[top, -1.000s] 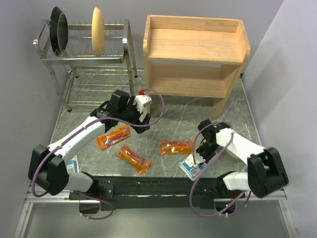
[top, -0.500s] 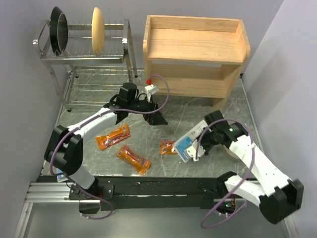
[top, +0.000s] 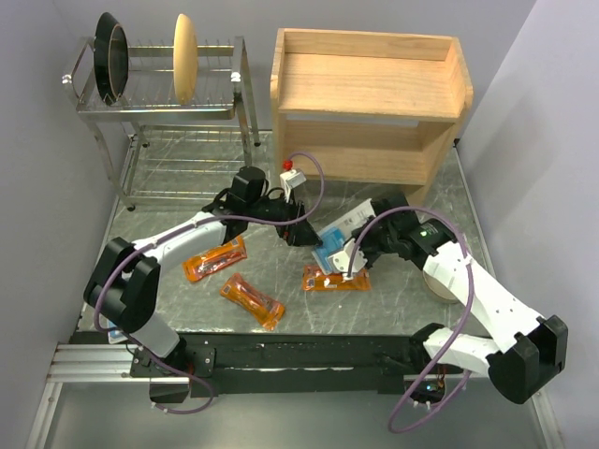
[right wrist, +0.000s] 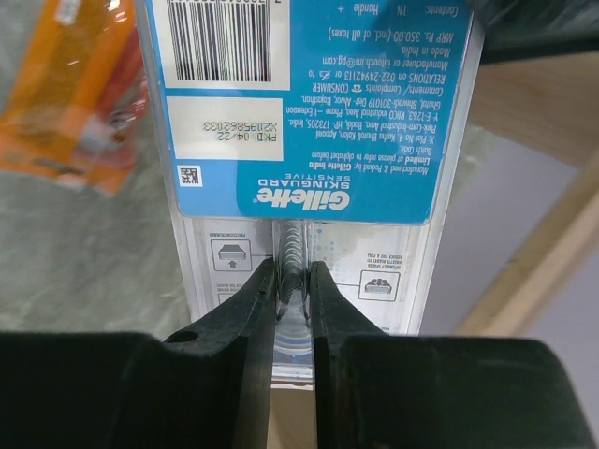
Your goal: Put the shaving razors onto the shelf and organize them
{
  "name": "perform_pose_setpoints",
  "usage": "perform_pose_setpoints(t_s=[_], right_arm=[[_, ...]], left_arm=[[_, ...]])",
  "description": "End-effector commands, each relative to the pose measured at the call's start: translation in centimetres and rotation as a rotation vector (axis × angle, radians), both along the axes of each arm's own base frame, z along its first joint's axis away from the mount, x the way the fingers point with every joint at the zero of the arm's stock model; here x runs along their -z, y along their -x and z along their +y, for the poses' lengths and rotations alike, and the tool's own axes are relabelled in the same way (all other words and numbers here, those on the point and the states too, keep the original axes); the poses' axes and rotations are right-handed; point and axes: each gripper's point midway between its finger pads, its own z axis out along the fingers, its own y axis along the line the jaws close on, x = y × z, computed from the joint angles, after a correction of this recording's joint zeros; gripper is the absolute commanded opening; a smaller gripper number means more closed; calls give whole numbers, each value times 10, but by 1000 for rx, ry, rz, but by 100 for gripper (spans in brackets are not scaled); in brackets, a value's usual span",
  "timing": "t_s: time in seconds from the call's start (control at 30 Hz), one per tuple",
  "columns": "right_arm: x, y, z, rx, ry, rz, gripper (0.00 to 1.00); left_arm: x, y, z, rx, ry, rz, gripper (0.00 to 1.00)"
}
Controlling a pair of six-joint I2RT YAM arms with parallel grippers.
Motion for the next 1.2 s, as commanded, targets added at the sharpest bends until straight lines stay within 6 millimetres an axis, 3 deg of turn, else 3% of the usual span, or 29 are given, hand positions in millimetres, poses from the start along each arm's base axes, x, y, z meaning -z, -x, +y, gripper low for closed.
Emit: perform_pose_setpoints(t_s=[0.0,0.07,0.17,0.2,0.37,0.43,0.5,0.57,0.63,0.67,0.7,0.83,0.87,0.97,1.07,1.17], right_arm=[[-31,-21,24,7,-76,-106,0],[-37,-26,30,27,-103,-116,0],[-42,-28,39,14,-125,-140,0],[-43,-29,41,14,-130,-145,0],[-50,-31,46,26,-146,-170,0],[-52,-33,47,29,-149,-179,0],[-54,-34,47,31,-152,-193,0],[-59,-38,48,43,-166,-212,0],[-69,-45,48,78,-189,-251,11],[-78,-47,47,119,-229,-258,20],[-88,-48,46,147,-262,-275,35],[-148,-53,34,315,-456,-336,53],[-173,-50,27,399,-560,-322,55],[-211,-39,16,552,-789,-234,65],[-225,-28,7,672,-959,-135,71],[-212,-18,5,731,-971,-27,72]], left_arm=[[-26,7,2,16,44,-93,100],[-24,9,3,25,44,-87,98],[-21,13,3,40,49,-72,84],[-21,13,3,39,51,-72,73],[-19,16,3,43,59,-50,60],[-18,17,4,49,60,-51,43],[-19,14,5,41,60,-58,17],[-22,11,8,25,74,-64,13],[-29,10,12,4,101,-63,1],[-32,6,16,-16,114,-62,1],[-36,4,20,-30,128,-61,1],[-54,-2,43,-133,223,-11,1],[-65,-9,50,-167,266,-46,1],[-76,-12,64,-248,339,4,1],[-89,-19,69,-309,405,13,1],[-95,-33,68,-360,440,39,1]])
